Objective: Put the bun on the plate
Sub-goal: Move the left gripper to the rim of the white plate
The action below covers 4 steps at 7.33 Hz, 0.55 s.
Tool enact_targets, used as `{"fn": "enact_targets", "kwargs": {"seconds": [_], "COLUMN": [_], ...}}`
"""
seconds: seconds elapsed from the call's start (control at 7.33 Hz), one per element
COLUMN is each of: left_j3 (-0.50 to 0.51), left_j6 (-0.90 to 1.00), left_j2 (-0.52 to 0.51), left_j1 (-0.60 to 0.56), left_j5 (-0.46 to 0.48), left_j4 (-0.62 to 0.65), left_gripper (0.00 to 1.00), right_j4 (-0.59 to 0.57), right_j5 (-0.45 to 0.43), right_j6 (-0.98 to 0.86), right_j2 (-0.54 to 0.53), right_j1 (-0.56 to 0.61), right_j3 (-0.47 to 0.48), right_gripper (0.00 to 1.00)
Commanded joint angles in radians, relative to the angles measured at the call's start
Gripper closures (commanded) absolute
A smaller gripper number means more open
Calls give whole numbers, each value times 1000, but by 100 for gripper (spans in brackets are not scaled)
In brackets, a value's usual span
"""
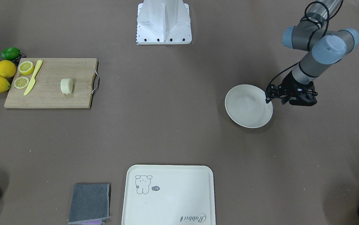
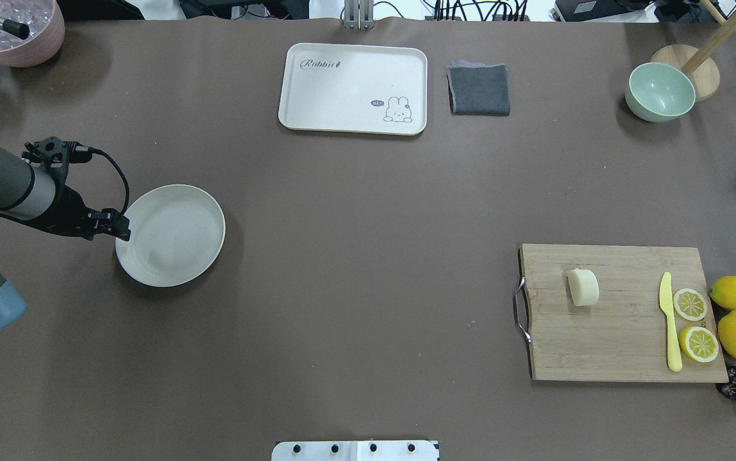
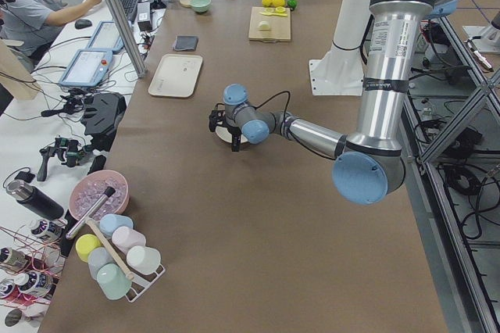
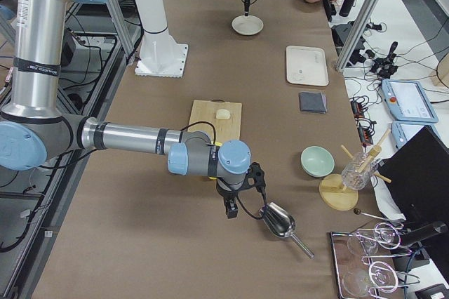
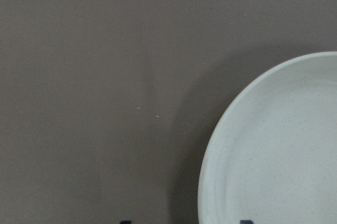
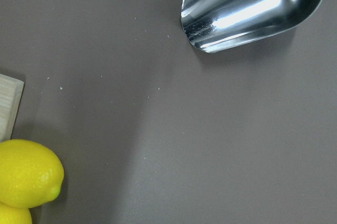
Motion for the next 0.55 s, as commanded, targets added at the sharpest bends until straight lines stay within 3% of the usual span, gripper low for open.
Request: {"fn": "enact_targets", "kwargs": {"seconds": [0.0, 0.14, 0.27, 0.41], "left_j3": [55, 58, 54, 41], "left_j6": [-4, -31, -42, -77], "left_j2": [-27, -33, -36, -37], "left_j1": [3, 4, 4, 4], "left_j5": [-1, -3, -6, -8], "left_j4": [-43, -46, -48, -51], "left_gripper": [30, 48, 92, 100], "right_j4": [12, 12, 12, 14], "right_j5": [1, 1, 1, 1], "right_j6": [0, 0, 0, 0], "right_j2": [-2, -2, -2, 0], "right_j1": [0, 0, 0, 0], "right_j3": [0, 0, 0, 2], "right_gripper": [0, 0, 0, 0]}}
